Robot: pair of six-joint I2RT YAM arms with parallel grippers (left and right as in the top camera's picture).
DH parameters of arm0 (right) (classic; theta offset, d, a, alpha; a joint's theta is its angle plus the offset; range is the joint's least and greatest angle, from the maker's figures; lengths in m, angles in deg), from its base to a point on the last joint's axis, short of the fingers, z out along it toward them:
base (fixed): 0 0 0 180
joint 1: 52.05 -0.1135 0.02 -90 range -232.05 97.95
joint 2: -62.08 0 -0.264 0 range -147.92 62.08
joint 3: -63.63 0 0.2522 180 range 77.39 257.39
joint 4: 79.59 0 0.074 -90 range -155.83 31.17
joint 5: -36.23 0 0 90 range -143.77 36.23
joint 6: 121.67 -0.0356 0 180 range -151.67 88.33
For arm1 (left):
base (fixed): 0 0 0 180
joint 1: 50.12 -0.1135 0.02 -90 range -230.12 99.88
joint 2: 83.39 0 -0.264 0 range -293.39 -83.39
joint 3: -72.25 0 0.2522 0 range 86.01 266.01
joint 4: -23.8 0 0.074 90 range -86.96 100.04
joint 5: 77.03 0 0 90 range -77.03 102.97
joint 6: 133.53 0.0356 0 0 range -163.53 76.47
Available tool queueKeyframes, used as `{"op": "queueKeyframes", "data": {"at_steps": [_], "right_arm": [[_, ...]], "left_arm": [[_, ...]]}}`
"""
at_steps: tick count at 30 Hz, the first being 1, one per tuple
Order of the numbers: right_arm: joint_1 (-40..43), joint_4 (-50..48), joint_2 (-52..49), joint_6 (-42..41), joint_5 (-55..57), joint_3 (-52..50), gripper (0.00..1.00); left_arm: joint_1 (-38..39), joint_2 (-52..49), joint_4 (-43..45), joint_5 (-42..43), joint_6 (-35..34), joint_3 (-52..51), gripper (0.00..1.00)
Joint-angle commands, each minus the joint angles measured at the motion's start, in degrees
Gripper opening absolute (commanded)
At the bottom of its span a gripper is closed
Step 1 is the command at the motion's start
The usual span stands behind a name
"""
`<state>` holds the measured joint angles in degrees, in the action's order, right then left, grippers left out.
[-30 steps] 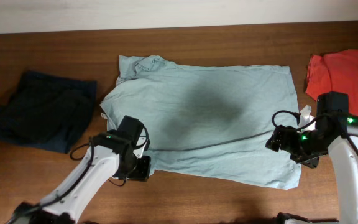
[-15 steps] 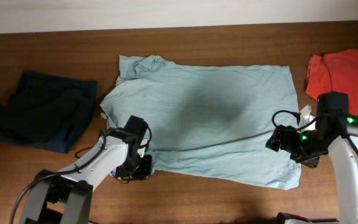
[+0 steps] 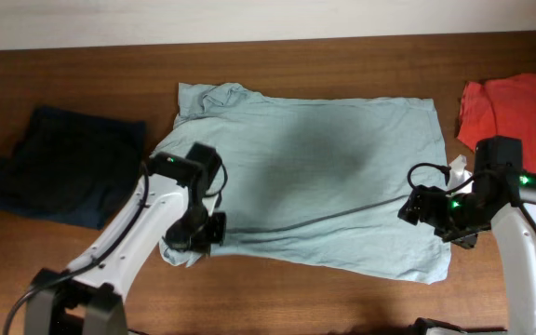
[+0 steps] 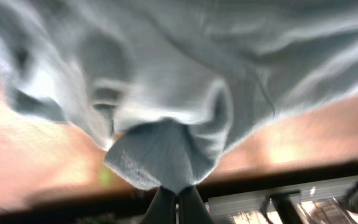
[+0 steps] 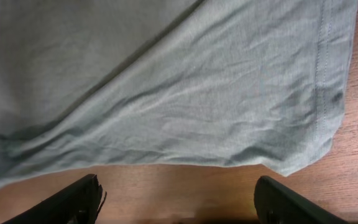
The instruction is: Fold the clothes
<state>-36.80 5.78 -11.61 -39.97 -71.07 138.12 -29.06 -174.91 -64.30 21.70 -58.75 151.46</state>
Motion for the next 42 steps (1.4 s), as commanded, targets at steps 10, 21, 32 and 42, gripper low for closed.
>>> {"op": "queueKeyframes", "data": {"at_steps": [10, 21, 32, 42], "right_arm": [[0.15, -0.66, 0.02, 0.59, -0.5, -0.2, 0.84], [0.15, -0.74, 0.02, 0.59, -0.5, -0.2, 0.84], [0.15, -1.57, 0.02, 0.59, -0.5, -0.2, 0.84], [0.15, -1.51, 0.02, 0.57, -0.5, -0.2, 0.83]], "left_arm": [[0.17, -1.42, 14.32, -10.05, 2.05, 2.64, 0.0], [0.35, -5.11, 7.19, -8.52, 2.23, 2.49, 0.39], [1.62, -5.62, 14.47, -13.18, 3.1, -5.7, 0.43], [1.62, -6.47, 19.5, -19.06, 4.63, -6.38, 0.41]]}}
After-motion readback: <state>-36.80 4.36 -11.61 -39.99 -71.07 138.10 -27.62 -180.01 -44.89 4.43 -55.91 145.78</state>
